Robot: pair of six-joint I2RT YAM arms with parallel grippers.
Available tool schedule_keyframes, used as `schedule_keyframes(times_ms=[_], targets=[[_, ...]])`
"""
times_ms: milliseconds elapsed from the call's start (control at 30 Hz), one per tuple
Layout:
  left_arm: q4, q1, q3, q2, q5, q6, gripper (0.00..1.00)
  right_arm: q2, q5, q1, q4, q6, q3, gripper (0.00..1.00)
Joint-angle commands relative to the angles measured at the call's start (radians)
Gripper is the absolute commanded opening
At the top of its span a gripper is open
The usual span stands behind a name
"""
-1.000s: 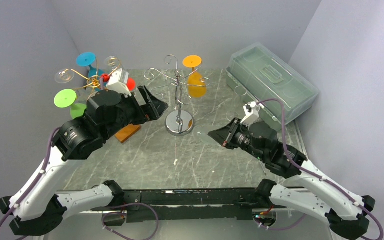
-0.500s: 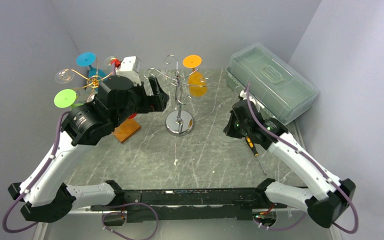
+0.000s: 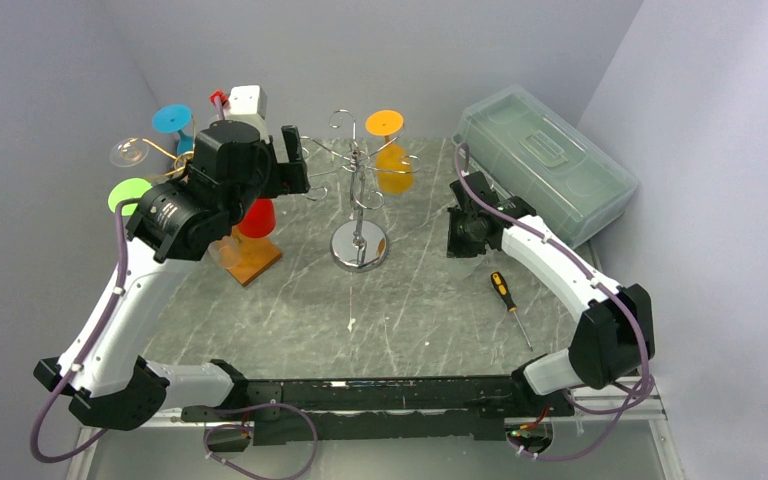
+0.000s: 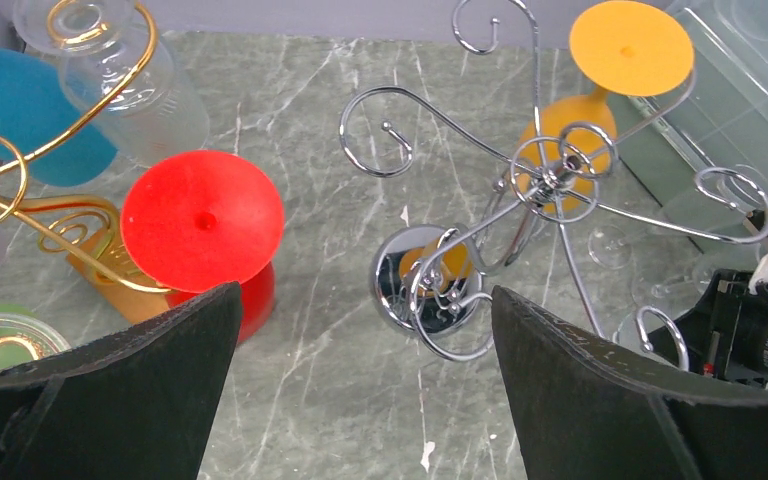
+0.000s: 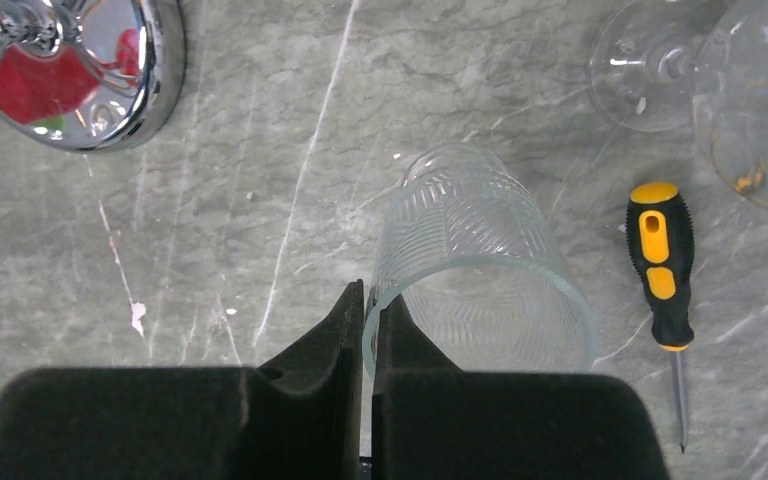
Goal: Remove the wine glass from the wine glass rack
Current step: Place the wine glass at the center of the board.
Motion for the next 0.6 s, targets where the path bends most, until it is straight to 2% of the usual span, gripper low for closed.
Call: schedule_keyframes(times_ms=[0,367,567], targets=[[0.018,0.036,0.033,0.005,-0.011,0.039,0.99,0.019,-0.012,-0.015,0.052,-0.046,0.061,0.00],[0.035,0.109,0.018,0.017,0.055,0.044,0.99,0.089,-0.006,-0.016,0.071,-0.053,0.053,0.00],[0.044,0.134,0.007,0.020,0.096,0.042,0.99,0.077,0.000,-0.015,0.064,-0.047,0.056,0.15]])
